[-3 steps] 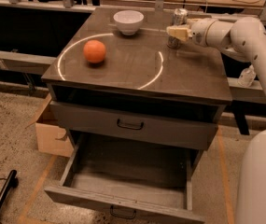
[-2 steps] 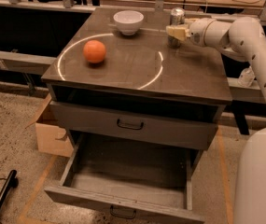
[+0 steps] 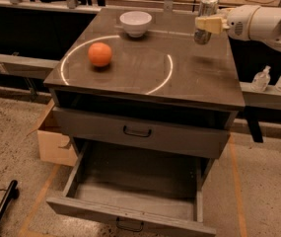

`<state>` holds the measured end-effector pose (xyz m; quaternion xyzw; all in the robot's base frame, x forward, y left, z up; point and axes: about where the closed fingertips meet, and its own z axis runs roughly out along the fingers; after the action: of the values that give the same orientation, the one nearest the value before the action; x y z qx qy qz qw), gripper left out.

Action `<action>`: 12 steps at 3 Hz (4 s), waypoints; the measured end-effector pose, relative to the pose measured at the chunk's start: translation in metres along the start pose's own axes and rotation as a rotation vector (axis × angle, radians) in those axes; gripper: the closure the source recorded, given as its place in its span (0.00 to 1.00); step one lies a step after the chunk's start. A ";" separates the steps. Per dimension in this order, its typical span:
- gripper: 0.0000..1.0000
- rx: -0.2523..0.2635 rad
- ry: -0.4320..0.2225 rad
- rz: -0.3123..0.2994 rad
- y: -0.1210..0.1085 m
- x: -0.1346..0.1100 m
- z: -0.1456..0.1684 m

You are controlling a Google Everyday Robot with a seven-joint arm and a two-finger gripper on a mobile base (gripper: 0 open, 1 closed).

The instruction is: Place redbull can into middle drawer

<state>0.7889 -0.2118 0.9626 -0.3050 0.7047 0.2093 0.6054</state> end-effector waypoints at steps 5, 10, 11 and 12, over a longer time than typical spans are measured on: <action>1.00 -0.203 0.053 0.100 0.134 -0.018 -0.090; 1.00 -0.474 0.102 -0.017 0.349 0.102 -0.128; 1.00 -0.474 0.102 -0.016 0.349 0.101 -0.128; 1.00 -0.454 0.109 0.003 0.361 0.126 -0.126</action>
Offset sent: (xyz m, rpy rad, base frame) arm -0.0478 0.0008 0.0082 0.0023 0.0676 0.0352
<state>0.4411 -0.0555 0.8348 -0.4431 0.6715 0.3468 0.4821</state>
